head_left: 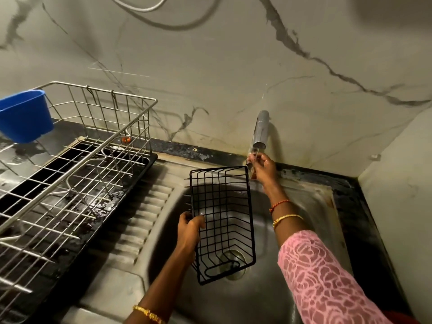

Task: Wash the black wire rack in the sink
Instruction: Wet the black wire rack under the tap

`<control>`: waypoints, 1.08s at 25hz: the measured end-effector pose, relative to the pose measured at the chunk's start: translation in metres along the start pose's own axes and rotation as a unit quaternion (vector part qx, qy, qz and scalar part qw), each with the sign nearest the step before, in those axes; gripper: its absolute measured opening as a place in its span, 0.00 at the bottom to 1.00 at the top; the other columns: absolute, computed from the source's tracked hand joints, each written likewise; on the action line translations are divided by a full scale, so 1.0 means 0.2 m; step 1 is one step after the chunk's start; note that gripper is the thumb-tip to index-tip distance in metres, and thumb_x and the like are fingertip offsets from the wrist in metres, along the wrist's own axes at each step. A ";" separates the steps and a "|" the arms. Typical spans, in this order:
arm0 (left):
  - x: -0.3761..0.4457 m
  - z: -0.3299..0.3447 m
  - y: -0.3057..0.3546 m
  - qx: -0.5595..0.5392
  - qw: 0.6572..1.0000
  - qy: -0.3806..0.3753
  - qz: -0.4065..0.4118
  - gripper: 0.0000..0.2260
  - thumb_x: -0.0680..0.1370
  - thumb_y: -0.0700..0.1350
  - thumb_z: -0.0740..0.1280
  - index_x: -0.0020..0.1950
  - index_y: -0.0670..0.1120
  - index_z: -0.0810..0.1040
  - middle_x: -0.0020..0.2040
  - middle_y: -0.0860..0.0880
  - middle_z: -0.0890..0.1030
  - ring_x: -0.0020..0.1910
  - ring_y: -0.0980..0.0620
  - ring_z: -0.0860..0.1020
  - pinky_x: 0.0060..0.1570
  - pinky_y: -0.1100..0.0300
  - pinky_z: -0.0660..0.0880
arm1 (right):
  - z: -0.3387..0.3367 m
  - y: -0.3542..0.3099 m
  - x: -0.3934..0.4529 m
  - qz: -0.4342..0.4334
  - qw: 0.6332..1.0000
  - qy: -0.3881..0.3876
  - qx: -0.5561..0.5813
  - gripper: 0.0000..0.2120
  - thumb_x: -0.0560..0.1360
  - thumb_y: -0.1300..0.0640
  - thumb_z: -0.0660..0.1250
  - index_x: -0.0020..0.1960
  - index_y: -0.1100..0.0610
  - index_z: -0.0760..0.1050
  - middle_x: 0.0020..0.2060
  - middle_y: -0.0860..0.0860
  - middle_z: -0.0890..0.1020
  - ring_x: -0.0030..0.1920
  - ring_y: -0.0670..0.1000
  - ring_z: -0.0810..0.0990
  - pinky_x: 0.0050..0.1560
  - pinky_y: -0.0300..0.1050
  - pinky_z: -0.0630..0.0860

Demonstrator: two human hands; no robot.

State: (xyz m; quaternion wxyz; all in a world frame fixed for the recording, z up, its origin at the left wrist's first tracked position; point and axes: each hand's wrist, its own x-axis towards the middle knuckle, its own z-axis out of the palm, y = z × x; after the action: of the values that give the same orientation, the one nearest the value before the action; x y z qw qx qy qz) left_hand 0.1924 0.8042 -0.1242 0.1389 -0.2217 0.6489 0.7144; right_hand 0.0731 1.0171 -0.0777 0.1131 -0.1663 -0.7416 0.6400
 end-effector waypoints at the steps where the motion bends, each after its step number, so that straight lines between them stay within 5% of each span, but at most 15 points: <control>1: 0.00 0.00 -0.01 -0.002 1.000 -0.002 -0.002 0.20 0.65 0.43 0.64 0.57 0.45 0.71 0.42 0.46 0.72 0.36 0.51 0.67 0.30 0.59 0.64 | 0.01 0.00 -0.02 0.008 0.999 0.010 0.042 0.08 0.77 0.60 0.63 0.55 0.60 0.75 0.40 0.50 0.79 0.33 0.42 0.75 0.29 0.31 0.72; 7: -0.04 0.02 0.00 0.005 1.000 -0.001 0.016 0.14 0.72 0.34 0.64 0.55 0.45 0.71 0.46 0.44 0.75 0.41 0.51 0.71 0.36 0.59 0.68 | -0.05 -0.05 -0.29 0.104 0.991 0.060 0.064 0.09 0.78 0.57 0.63 0.57 0.56 0.73 0.55 0.59 0.79 0.40 0.47 0.77 0.36 0.39 0.75; 10: -0.08 0.04 -0.02 0.045 0.997 -0.018 0.067 0.21 0.72 0.36 0.69 0.61 0.48 0.66 0.51 0.48 0.75 0.48 0.51 0.75 0.46 0.60 0.73 | -0.11 -0.10 -0.64 0.254 0.966 -0.034 0.022 0.31 0.72 0.33 0.59 0.66 0.54 0.68 0.68 0.60 0.69 0.60 0.58 0.73 0.57 0.54 0.74; 12: -0.12 0.06 -0.02 0.118 0.986 -0.033 0.117 0.34 0.65 0.46 0.75 0.66 0.49 0.63 0.60 0.47 0.72 0.60 0.49 0.72 0.60 0.53 0.71 | -0.13 -0.17 -0.78 0.281 0.950 -0.071 0.113 0.41 0.67 0.28 0.59 0.73 0.49 0.60 0.73 0.56 0.61 0.70 0.61 0.63 0.64 0.62 0.67; 14: -0.18 0.09 -0.01 0.194 0.966 -0.038 0.167 0.40 0.60 0.50 0.77 0.68 0.47 0.62 0.64 0.47 0.67 0.64 0.49 0.65 0.65 0.53 0.66 | -0.13 -0.26 -0.82 0.263 0.943 -0.079 0.188 0.38 0.68 0.32 0.64 0.71 0.51 0.62 0.68 0.55 0.66 0.68 0.61 0.66 0.60 0.59 0.71; 18: -0.31 0.12 -0.03 0.263 0.936 -0.079 0.219 0.42 0.61 0.47 0.78 0.69 0.45 0.59 0.64 0.46 0.62 0.66 0.49 0.60 0.63 0.58 0.63 | -0.04 -0.41 -0.88 0.239 0.909 -0.043 0.339 0.06 0.78 0.54 0.60 0.47 0.53 0.75 0.37 0.50 0.84 0.62 0.57 0.75 0.54 0.47 0.73; 20: -0.35 0.08 -0.04 0.282 0.929 -0.140 0.194 0.43 0.61 0.51 0.80 0.67 0.49 0.57 0.64 0.47 0.63 0.66 0.49 0.62 0.66 0.55 0.65 | -0.02 -0.44 -0.94 0.237 0.913 -0.024 0.330 0.11 0.80 0.61 0.56 0.41 0.53 0.72 0.27 0.45 0.83 0.62 0.55 0.75 0.56 0.45 0.71; 24: -0.40 -0.10 0.18 0.153 0.936 -0.315 -0.002 0.40 0.62 0.68 0.71 0.68 0.51 0.68 0.66 0.50 0.72 0.64 0.50 0.70 0.62 0.48 0.65 | -0.04 -0.44 -1.13 0.179 0.933 -0.034 0.311 0.10 0.78 0.68 0.57 0.45 0.56 0.71 0.29 0.51 0.84 0.42 0.52 0.84 0.38 0.45 0.80; 27: -0.43 -0.14 0.41 0.114 0.943 -0.313 0.031 0.31 0.64 0.73 0.65 0.58 0.54 0.78 0.59 0.48 0.80 0.58 0.49 0.77 0.60 0.44 0.68 | -0.01 -0.43 -1.24 0.140 0.967 -0.055 0.206 0.10 0.75 0.69 0.63 0.52 0.56 0.70 0.33 0.55 0.84 0.35 0.52 0.84 0.40 0.46 0.82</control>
State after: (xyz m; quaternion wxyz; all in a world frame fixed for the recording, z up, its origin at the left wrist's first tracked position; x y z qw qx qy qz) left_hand 0.2305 0.7753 -0.0126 0.3372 0.0499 0.6561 0.6733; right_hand 0.2924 0.9104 0.0189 0.0132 -0.2064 -0.5677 0.7968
